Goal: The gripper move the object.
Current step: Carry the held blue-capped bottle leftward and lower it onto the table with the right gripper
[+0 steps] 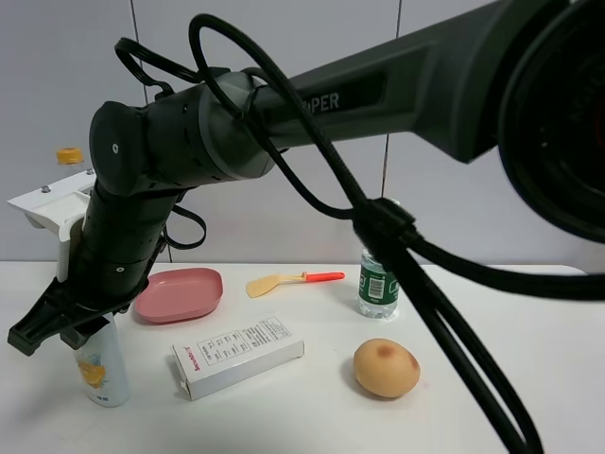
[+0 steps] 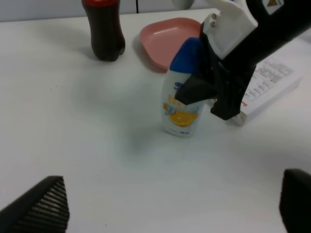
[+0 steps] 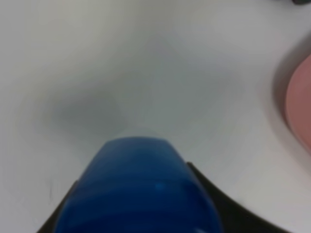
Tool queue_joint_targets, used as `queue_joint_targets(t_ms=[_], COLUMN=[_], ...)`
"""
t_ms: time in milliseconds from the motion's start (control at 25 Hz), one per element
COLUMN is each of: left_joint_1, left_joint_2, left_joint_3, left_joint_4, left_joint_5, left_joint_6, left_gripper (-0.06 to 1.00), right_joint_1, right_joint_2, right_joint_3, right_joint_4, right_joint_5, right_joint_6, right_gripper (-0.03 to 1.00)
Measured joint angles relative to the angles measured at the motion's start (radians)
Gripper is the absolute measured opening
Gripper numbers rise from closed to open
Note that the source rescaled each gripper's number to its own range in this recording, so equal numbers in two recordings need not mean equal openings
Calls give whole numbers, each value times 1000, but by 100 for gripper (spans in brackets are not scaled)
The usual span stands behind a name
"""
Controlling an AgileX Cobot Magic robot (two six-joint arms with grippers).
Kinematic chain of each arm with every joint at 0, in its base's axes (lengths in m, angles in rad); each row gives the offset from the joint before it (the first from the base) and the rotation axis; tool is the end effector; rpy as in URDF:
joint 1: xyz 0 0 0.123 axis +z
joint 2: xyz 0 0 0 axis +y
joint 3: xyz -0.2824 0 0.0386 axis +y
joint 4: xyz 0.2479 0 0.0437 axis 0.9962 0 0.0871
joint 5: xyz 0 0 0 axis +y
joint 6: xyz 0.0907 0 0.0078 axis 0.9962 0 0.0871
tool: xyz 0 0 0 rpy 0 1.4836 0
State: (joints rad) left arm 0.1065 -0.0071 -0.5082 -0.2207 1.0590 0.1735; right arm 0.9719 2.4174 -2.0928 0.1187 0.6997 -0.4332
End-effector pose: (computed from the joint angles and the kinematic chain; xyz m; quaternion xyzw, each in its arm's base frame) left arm -0.0060 -0.0181 0.2811 0.0332 0.8430 -0.0356 0.5358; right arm 0.2986 0.4498 0.1705 -0.5891 0.7441 0.1314 0.2864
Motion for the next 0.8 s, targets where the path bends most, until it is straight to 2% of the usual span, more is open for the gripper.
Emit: queue_joint_targets(t_ms=[440,600,800], left_joint_1=[0,0,0], left_joint_2=[0,0,0], left_joint_3=[0,0,0], left_joint_4=[0,0,0], left_joint_5=[0,0,0], left_joint_6=[0,0,0], left_gripper=[100,100,100], right_joint_1=[0,0,0], right_joint_2=[2,2,2], right_joint_3=[0,-2,-6], right_joint_4=[26,26,26], right_joint_5=[-1,-4,-4], right_joint_6=[0,0,0], right_gripper=[2,13,39])
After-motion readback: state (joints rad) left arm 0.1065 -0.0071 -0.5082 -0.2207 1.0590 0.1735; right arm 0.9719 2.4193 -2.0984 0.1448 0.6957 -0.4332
